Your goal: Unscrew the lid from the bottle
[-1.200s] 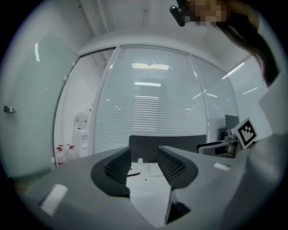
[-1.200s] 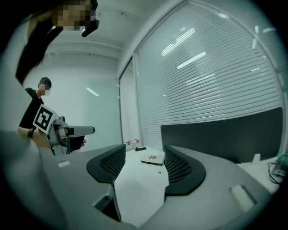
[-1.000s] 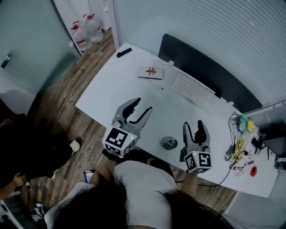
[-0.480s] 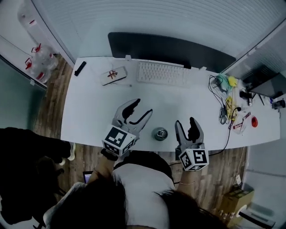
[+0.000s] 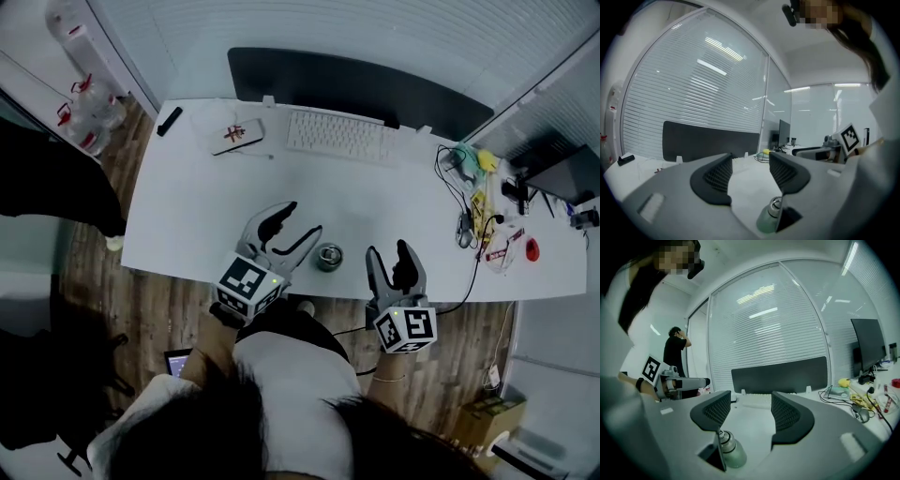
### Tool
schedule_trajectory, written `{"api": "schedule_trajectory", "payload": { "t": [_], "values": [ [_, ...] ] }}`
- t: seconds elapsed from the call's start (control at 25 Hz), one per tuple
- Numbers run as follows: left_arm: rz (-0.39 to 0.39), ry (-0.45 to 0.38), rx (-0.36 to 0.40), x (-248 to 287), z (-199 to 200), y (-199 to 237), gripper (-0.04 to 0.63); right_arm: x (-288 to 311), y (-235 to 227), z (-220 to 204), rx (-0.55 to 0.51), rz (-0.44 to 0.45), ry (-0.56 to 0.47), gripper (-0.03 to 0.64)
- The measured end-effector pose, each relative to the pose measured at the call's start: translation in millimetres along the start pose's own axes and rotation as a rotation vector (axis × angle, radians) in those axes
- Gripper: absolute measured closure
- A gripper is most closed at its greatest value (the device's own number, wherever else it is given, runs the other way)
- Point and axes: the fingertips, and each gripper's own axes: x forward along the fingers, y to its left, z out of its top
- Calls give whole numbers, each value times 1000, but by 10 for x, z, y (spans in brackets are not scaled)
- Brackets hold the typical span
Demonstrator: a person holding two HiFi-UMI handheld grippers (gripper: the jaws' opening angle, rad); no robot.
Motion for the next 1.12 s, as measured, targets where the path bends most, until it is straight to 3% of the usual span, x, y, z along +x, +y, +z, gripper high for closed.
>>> {"api": "schedule_trajectory", "payload": {
  "t": [0.56, 0.72, 0.96, 1.12],
  "values": [
    [-132, 25, 32, -45, -383, -381, 316, 46, 220, -205, 29, 123, 45, 374],
    [-187, 76, 47, -49, -633, -483, 316, 87, 303, -349, 52, 159, 72, 374],
    [-267, 143, -11, -22, -999, -618, 292, 162, 432, -595, 80, 214, 114, 374],
    [-307, 188, 23, 12, -1244, -646, 267, 233, 506, -736, 75, 253, 139, 374]
  ]
}}
